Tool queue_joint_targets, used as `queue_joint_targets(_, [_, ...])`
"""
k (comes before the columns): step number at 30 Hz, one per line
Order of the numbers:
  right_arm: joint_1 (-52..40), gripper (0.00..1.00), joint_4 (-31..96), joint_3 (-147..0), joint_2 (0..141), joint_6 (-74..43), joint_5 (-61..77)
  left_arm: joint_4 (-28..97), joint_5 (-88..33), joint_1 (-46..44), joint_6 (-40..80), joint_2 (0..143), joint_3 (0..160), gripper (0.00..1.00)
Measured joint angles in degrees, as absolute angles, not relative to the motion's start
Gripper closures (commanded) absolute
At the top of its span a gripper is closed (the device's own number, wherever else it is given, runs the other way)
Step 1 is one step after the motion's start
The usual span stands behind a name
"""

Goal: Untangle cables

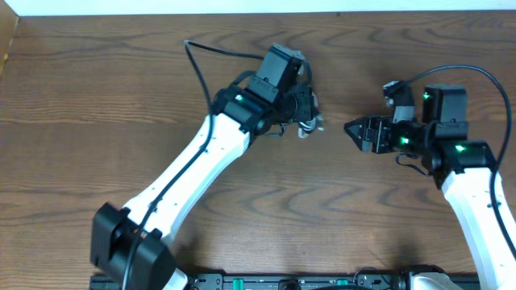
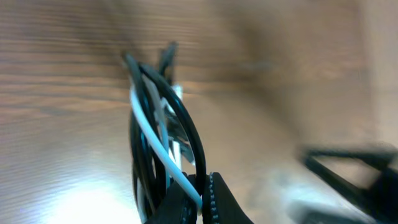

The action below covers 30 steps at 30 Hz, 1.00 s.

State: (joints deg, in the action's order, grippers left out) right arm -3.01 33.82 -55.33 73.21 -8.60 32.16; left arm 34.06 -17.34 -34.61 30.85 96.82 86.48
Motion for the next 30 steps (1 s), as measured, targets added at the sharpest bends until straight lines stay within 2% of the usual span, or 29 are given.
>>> queue_joint_targets(7, [-6.5, 0.28, 29.1, -55.3, 77.6, -11.0, 33.5, 34.5, -28.4, -34.4, 27.3, 97.0, 86.6, 0.93])
queue_joint_targets(16, [-9.0, 0.32, 24.1, -55.3, 85.6, -14.5, 33.6, 34.5, -35.1, -33.0, 26.7, 97.1, 86.6, 0.93])
queue_joint_targets(22, [-9.3, 0.4, 19.4, -55.3, 90.5, -18.3, 33.1, 35.8, -37.7, -33.0, 26.7, 97.1, 86.6, 0.93])
queue_joint_targets(30, [-9.6, 0.45, 27.6, -55.3, 92.2, -26.1, 18.1, 40.4, -40.1, -33.0, 23.2, 97.1, 86.6, 0.93])
